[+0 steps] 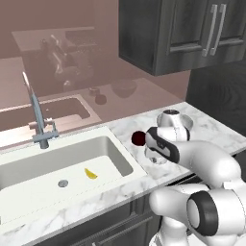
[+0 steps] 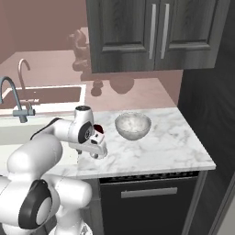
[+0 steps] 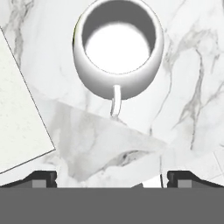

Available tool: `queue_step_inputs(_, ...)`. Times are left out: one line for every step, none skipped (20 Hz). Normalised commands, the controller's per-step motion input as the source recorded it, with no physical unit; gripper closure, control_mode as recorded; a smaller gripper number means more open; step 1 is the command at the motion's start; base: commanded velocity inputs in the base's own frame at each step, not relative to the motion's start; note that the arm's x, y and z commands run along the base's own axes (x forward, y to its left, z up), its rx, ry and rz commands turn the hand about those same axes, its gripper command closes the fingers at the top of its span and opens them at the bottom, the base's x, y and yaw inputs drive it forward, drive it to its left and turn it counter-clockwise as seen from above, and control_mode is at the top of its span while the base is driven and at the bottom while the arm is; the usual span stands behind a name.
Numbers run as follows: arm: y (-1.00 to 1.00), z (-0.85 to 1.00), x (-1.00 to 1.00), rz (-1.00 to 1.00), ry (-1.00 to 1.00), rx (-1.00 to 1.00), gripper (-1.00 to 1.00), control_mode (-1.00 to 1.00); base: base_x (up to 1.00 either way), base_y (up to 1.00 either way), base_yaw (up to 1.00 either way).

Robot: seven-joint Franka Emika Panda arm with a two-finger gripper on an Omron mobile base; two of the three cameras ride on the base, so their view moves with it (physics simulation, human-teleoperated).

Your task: Clear the mugs and bowl far away from the sink.

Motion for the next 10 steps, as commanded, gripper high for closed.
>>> queue_step_inputs(-0.04,-0.11,0.18,0.0,0.0,0.0,-1.0,-1.0,0.0,0.0,0.0)
queue_step_inputs(-0.05,-0.12,0.16,0.0,0.0,0.0,-1.0,-1.0,0.0,0.0,0.0)
queue_step_inputs(-0.04,-0.12,0.14,0.0,0.0,0.0,-1.0,-1.0,0.0,0.0,0.0)
queue_step_inputs(-0.03,-0.11,0.08,0.0,0.0,0.0,-1.0,-1.0,0.0,0.0,0.0)
queue_step_inputs(-0.03,-0.11,0.09,0.0,0.0,0.0,-1.0,-1.0,0.0,0.0,0.0)
queue_step_inputs(-0.02,-0.11,0.12,0.0,0.0,0.0,-1.0,-1.0,0.0,0.0,0.0)
queue_step_inputs(-0.01,-0.09,0.11,0.0,0.0,0.0,-1.0,-1.0,0.0,0.0,0.0)
queue_step_inputs(-0.04,-0.11,0.14,0.0,0.0,0.0,-1.0,-1.0,0.0,0.0,0.0)
queue_step_inputs(-0.01,-0.11,0.14,0.0,0.0,0.0,-1.0,-1.0,0.0,0.0,0.0)
queue_step_inputs(-0.02,-0.12,0.2,0.0,0.0,0.0,-1.0,-1.0,0.0,0.0,0.0)
